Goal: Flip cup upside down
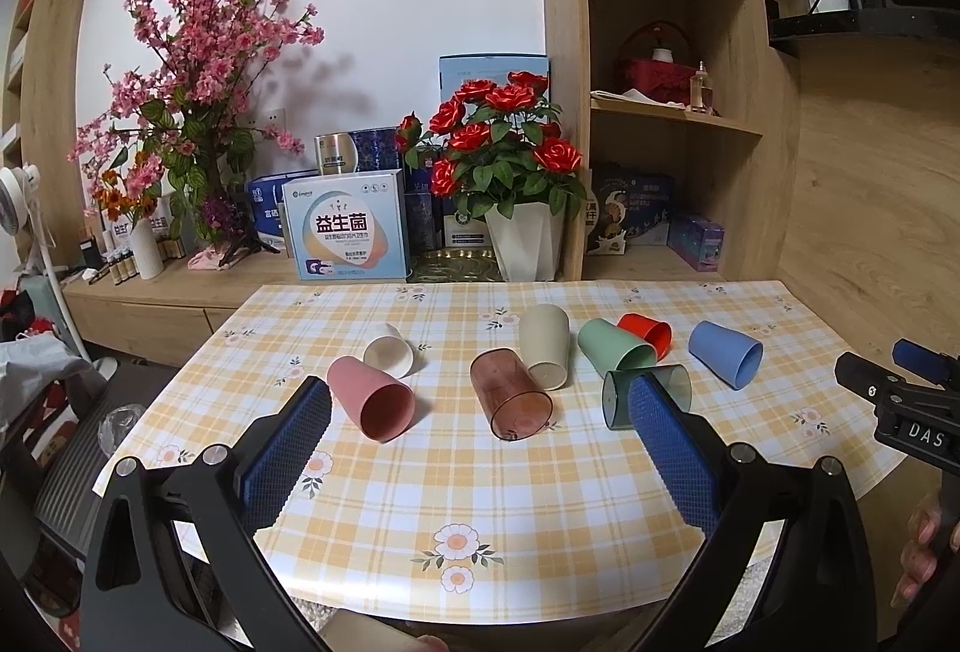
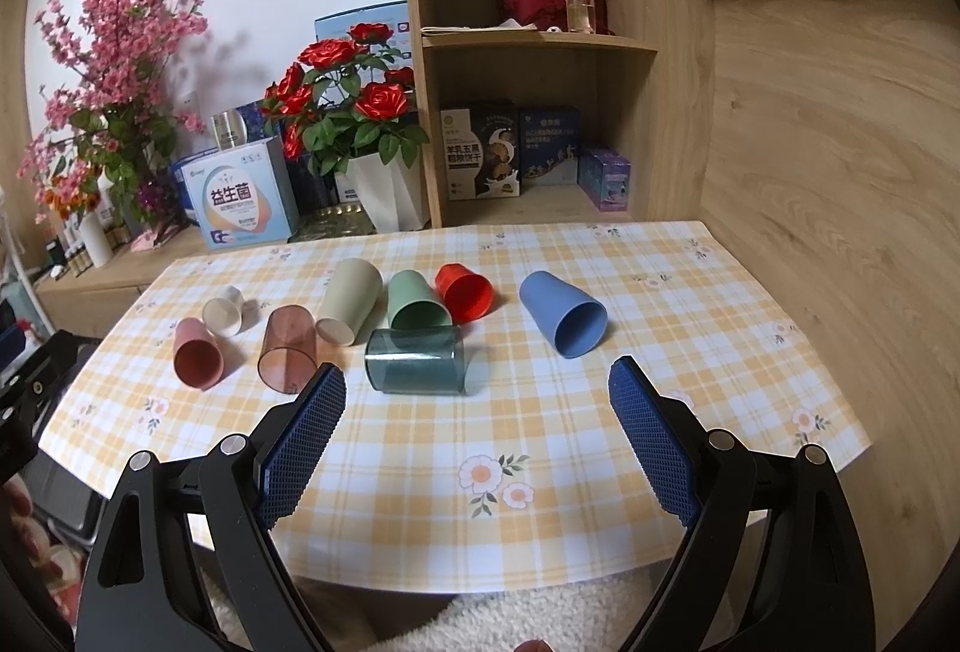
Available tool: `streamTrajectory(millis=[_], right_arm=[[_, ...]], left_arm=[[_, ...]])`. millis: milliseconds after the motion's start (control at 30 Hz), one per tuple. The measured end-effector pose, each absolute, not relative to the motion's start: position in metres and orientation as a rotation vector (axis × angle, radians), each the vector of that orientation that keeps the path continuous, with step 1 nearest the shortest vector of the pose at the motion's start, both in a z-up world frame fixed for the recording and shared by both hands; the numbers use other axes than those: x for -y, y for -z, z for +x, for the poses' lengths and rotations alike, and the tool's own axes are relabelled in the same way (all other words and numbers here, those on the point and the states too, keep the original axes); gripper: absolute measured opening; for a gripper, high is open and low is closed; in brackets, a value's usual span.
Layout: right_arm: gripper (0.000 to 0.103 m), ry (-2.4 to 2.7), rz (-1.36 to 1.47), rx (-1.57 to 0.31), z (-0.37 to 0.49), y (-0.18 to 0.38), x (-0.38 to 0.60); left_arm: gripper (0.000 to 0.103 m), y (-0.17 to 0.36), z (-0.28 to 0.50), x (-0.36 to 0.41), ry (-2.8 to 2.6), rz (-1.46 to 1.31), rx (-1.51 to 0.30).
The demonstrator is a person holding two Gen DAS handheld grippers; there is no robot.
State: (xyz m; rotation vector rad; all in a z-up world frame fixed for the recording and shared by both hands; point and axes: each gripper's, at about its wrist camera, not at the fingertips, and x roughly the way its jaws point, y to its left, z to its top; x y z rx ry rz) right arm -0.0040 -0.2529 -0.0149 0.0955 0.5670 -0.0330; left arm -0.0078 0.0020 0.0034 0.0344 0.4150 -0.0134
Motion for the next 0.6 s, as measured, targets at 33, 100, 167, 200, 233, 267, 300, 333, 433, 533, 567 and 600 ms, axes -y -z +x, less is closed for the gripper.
streamTrajectory(millis=[33,100,167,200,233,267,300,333,433,533,567,600], right_arm=[[0.087,0.034,0.097,-0.568,-0.0037,0.0153,0.2539],[0.087,0.034,0.098,-0.57,-0.0034,0.0155,0.2541],[0.087,0.034,0.098,-0.569,-0.0036,0.0158,0.2541],[0.087,0.034,0.098,-0.569,-0.0035,0.0156,0.254],[0.087,0.035,0.098,-0.569,-0.0036,0.0155,0.2539],[0.087,0.035,0.098,-0.57,-0.0036,0.0161,0.254],[0.087,0.035,0.099,-0.571,-0.0037,0.0166,0.2541],[0.087,0.036,0.1,-0.572,-0.0038,0.0173,0.2542],[0.087,0.035,0.099,-0.572,-0.0037,0.0174,0.2542],[0.087,0.035,0.1,-0.572,-0.0036,0.0172,0.2543],[0.087,0.035,0.1,-0.572,-0.0036,0.0173,0.2543],[0.087,0.035,0.1,-0.571,-0.0037,0.0173,0.2543]], left_arm=[[0.097,-0.003,-0.0078,-0.002,0.013,0.035,-0.416],[0.097,-0.0027,-0.0077,-0.0021,0.014,0.034,-0.417],[0.097,-0.0023,-0.0074,-0.0021,0.012,0.033,-0.418],[0.097,-0.002,-0.0075,-0.0022,0.012,0.033,-0.419],[0.097,-0.0017,-0.0075,-0.0022,0.011,0.033,-0.42],[0.097,-0.0014,-0.0076,-0.0022,0.011,0.032,-0.421],[0.097,-0.001,-0.0077,-0.0022,0.011,0.032,-0.423],[0.097,-0.0006,-0.0078,-0.0021,0.011,0.032,-0.424],[0.097,-0.0015,-0.0061,-0.0028,0.01,0.03,-0.427],[0.097,-0.001,-0.0063,-0.0027,0.01,0.03,-0.428],[0.097,-0.0008,-0.0064,-0.0026,0.01,0.03,-0.428],[0.097,-0.0006,-0.0062,-0.0025,0.01,0.032,-0.428]])
